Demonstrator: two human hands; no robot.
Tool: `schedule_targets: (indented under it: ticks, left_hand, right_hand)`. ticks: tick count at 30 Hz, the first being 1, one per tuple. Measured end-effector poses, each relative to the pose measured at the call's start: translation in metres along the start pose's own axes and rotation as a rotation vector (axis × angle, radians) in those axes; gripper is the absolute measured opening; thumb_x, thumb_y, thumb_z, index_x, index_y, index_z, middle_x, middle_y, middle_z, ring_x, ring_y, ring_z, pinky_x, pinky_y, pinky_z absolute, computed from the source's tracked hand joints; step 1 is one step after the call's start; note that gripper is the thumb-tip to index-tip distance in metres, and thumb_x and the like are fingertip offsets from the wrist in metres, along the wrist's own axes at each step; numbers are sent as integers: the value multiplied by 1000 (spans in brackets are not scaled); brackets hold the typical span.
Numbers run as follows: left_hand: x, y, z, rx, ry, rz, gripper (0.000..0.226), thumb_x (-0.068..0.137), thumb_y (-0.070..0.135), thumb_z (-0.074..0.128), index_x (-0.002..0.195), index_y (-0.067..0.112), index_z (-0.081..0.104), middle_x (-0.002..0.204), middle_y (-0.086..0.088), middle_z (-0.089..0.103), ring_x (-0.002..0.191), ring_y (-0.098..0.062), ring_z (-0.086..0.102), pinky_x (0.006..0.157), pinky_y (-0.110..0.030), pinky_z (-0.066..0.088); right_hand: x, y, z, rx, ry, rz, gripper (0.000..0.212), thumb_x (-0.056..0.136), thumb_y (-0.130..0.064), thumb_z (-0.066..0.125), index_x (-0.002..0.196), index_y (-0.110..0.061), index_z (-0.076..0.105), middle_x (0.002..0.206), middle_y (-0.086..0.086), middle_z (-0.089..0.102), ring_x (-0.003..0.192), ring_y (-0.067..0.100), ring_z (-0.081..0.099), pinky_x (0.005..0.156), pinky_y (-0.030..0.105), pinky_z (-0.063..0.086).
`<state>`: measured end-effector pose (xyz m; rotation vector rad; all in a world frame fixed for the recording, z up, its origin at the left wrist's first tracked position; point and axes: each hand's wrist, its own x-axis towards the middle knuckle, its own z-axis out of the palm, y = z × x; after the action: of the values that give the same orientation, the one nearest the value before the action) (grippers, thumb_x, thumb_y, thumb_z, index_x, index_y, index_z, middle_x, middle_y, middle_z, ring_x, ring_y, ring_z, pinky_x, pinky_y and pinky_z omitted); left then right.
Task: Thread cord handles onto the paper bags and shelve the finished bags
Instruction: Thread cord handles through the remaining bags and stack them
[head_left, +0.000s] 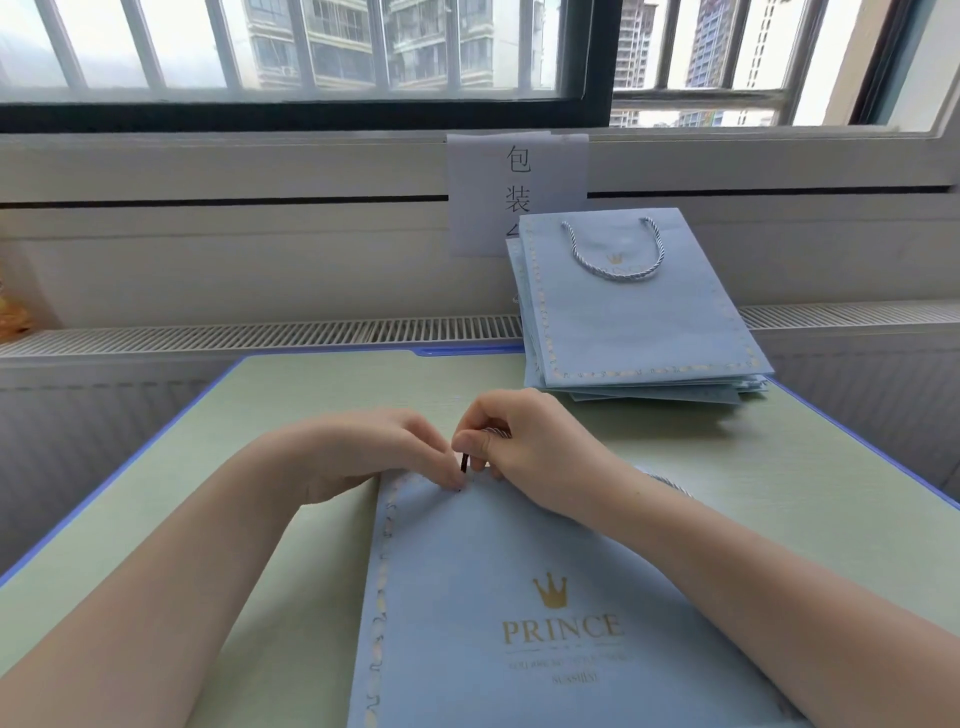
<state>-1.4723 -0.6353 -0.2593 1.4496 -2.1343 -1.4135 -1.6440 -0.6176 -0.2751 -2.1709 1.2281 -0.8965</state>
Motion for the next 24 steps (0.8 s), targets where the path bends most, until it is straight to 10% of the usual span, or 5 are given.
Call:
schedule_targets:
  ticks: [3,9,24]
  left_hand:
    - [-1,-1,1,67,-35,-14,61,57,43,76,93,-5,66,85,-7,63,83,-16,57,83,-34,40]
    - [0,1,-1,-38,78,15,21,64,29,73,68,9,67,70,-2,59,69,-13,55,76,-30,37]
    - [1,0,-6,-196,-4,-23,30,64,10,59,88,-7,64,83,-18,59,71,-23,56,70,-30,44]
  right_hand:
    - [1,3,1,16,2,9,13,89,-13,61,77,-18,62,63,-9,58,51,-3,50,60,20,44]
    - [0,-4,-8,7,9,-52,11,89,-14,62,80,-20,62,65,-10,60,55,-2,51,61,18,44]
    - [-2,-8,-5,-38,-83,-65,12,89,-14,63,78,-19,64,64,-10,61,55,-1,54,65,24,49]
